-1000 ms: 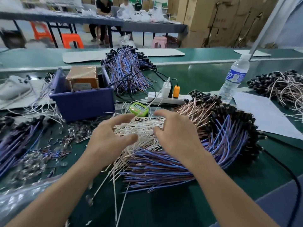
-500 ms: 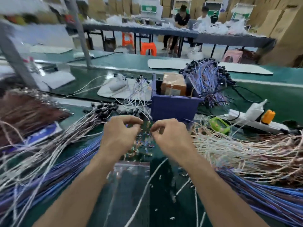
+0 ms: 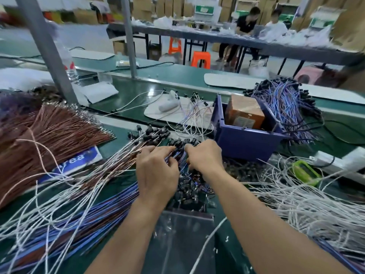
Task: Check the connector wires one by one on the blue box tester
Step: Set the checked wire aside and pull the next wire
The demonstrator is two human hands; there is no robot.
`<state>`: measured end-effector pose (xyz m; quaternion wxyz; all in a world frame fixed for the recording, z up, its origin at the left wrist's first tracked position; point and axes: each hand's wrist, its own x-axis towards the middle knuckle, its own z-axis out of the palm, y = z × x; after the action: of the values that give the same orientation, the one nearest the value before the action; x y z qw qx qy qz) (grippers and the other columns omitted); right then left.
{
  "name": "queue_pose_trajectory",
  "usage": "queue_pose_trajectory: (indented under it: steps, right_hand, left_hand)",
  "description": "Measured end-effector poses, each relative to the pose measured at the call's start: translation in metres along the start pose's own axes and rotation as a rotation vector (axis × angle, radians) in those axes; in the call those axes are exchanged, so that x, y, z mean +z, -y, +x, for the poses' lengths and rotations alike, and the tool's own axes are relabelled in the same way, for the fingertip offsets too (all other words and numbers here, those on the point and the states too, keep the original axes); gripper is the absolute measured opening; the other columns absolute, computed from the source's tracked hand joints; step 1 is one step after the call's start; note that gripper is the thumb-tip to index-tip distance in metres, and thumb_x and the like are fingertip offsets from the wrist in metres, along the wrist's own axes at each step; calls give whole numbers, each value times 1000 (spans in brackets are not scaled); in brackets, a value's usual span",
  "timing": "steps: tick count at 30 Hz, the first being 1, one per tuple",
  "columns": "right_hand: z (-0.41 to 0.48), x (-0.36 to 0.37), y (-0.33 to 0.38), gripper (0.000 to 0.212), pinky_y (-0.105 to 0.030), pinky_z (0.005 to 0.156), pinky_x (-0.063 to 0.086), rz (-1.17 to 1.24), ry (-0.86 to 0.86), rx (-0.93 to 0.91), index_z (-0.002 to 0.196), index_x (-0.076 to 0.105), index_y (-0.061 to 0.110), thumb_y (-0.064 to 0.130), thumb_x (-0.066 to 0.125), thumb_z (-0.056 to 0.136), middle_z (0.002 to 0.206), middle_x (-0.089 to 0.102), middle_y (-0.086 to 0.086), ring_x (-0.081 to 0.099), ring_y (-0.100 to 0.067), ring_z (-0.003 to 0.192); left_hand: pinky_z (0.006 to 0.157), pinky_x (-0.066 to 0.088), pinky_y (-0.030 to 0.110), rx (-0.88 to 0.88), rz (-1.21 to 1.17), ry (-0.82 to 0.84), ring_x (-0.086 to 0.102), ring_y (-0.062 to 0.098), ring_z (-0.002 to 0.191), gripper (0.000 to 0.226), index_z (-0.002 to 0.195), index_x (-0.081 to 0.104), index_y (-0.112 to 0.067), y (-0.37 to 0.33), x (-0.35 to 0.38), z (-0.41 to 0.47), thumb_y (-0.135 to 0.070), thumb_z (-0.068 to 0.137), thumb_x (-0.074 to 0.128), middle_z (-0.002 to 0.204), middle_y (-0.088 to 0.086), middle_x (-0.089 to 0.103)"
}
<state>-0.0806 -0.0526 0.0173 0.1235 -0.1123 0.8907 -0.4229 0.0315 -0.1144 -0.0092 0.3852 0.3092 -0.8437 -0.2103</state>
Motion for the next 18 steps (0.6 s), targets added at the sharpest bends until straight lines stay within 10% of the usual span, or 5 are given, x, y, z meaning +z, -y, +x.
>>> queue_pose_trajectory:
  steps: [5, 9, 18]
  right_hand:
    - [14, 14, 6, 49, -31, 76, 57, -65, -10, 56, 110, 63, -1, 35, 78, 81, 101, 73, -10, 71, -27, 95]
    - [8, 5, 6, 12, -22, 49, 45, 5, 2, 91, 81, 77, 12, 21, 71, 77, 81, 76, -3, 68, -19, 71]
    - [-39, -44, -5, 21, -41, 70, 64, 670, 79, -194, 81, 62, 18, 6, 60, 98, 77, 74, -4, 74, -18, 78]
  left_hand:
    - [89, 47, 35, -8, 1, 43, 65, 24, 101, 33, 110, 81, -15, 2, 0, 1, -7, 78, 81, 102, 3, 79]
    - [90, 46, 37, -20, 29, 60, 65, 24, 104, 33, 110, 80, -18, 3, -1, 0, -12, 78, 85, 103, 0, 79]
    - [86, 43, 34, 82, 52, -19, 66, 21, 93, 20, 101, 82, -19, -5, -8, -4, -10, 84, 77, 96, -1, 80]
